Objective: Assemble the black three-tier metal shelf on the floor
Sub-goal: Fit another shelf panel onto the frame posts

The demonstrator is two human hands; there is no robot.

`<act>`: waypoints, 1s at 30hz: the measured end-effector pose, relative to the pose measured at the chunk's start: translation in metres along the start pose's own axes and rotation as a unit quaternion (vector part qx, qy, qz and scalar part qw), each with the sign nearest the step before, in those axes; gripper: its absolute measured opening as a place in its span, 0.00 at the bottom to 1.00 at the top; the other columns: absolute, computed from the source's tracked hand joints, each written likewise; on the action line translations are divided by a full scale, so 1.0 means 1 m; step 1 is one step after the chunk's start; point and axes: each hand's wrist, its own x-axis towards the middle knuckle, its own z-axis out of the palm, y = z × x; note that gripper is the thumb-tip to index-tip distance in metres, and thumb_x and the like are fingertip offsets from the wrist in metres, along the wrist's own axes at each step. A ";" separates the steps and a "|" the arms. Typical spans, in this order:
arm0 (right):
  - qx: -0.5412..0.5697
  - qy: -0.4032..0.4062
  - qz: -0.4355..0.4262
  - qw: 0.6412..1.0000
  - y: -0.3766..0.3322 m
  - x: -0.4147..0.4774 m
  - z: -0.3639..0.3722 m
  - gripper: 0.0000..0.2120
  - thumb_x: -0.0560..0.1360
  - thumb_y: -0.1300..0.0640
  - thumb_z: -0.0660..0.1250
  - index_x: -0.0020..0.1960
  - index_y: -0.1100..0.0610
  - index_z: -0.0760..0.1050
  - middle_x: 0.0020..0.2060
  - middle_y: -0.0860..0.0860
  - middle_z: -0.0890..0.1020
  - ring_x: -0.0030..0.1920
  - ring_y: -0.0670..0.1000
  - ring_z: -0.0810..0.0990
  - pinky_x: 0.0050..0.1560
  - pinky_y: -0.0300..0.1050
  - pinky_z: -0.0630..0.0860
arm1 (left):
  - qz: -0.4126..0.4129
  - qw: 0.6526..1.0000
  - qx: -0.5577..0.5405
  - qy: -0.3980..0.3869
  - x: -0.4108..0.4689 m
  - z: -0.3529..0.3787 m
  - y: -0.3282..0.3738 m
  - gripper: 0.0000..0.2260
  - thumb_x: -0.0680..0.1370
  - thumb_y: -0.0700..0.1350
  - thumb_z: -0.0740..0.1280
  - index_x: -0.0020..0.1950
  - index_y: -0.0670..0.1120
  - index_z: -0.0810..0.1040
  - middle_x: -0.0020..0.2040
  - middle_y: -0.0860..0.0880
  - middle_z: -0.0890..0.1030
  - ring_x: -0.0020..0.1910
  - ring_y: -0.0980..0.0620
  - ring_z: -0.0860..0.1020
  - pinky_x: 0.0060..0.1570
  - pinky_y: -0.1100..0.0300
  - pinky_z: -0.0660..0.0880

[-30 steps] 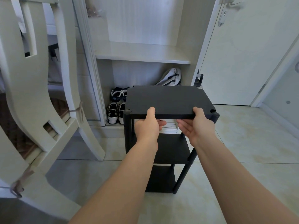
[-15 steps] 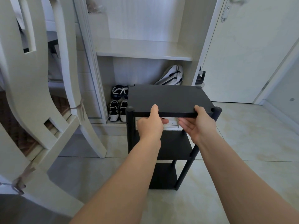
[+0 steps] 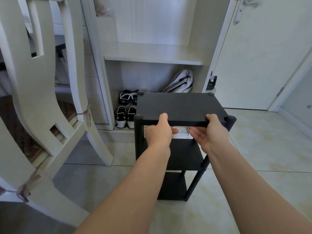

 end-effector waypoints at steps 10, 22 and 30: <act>0.005 -0.015 0.013 1.000 0.001 0.003 -0.009 0.14 0.79 0.54 0.67 0.60 0.60 0.73 0.44 0.65 0.85 0.37 0.61 0.87 0.33 0.50 0.83 | 0.002 1.000 0.001 0.010 -0.001 0.002 -0.014 0.18 0.78 0.59 0.65 0.55 0.45 0.77 0.28 0.55 0.82 0.40 0.54 0.79 0.33 0.62 0.63; 0.000 -0.064 0.051 0.997 -0.010 -0.007 -0.017 0.18 0.82 0.43 0.64 0.56 0.60 0.73 0.43 0.62 0.86 0.37 0.59 0.87 0.31 0.51 0.83 | 0.010 1.000 -0.011 -0.002 0.001 -0.001 -0.009 0.16 0.77 0.57 0.65 0.48 0.45 0.79 0.26 0.54 0.82 0.43 0.52 0.78 0.38 0.58 0.66; 0.005 -0.058 0.045 0.997 -0.007 -0.006 -0.016 0.20 0.83 0.46 0.60 0.61 0.64 0.71 0.45 0.65 0.84 0.36 0.61 0.87 0.30 0.50 0.82 | 0.019 1.000 0.001 -0.004 0.003 -0.003 -0.007 0.14 0.77 0.57 0.66 0.49 0.46 0.76 0.26 0.54 0.81 0.43 0.52 0.80 0.38 0.58 0.69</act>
